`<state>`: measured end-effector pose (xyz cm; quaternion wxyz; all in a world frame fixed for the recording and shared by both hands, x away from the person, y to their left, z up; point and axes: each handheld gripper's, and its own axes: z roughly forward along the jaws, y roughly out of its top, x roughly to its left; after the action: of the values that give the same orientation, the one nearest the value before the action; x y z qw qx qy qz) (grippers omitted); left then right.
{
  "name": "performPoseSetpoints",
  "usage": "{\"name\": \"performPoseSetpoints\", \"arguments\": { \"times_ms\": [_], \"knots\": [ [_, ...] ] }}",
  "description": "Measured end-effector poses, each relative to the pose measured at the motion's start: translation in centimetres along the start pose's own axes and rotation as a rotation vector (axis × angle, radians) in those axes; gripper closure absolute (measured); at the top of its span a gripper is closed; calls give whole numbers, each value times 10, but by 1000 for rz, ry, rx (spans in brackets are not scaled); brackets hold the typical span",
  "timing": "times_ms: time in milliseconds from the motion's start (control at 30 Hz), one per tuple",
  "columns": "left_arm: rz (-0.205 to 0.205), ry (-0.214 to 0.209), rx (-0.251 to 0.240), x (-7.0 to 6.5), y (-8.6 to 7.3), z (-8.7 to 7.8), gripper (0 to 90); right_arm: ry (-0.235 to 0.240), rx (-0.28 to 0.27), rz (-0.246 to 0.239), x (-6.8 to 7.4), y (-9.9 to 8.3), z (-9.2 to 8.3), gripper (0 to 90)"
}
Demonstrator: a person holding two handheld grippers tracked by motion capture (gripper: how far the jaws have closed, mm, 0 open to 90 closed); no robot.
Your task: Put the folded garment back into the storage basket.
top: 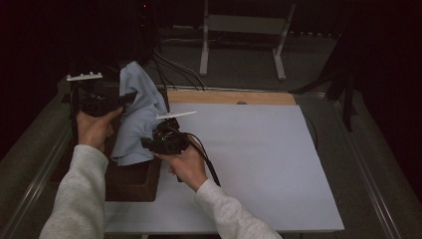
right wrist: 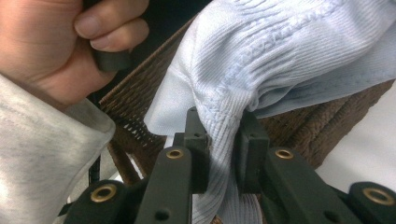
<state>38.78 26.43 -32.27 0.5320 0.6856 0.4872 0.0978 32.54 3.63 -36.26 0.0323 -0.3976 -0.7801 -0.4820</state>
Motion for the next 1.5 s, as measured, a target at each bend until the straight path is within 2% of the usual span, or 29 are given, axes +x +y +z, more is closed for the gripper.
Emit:
{"name": "performPoseSetpoints", "arguments": {
  "times_ms": [633,1500],
  "knots": [
    [11,55,40,12,-3,-8,867,3,22,9,6,-1,21,786],
    [-15,77,67,32,-8,-13,867,-20,47,32,3,-4,47,786]
  ]
}}
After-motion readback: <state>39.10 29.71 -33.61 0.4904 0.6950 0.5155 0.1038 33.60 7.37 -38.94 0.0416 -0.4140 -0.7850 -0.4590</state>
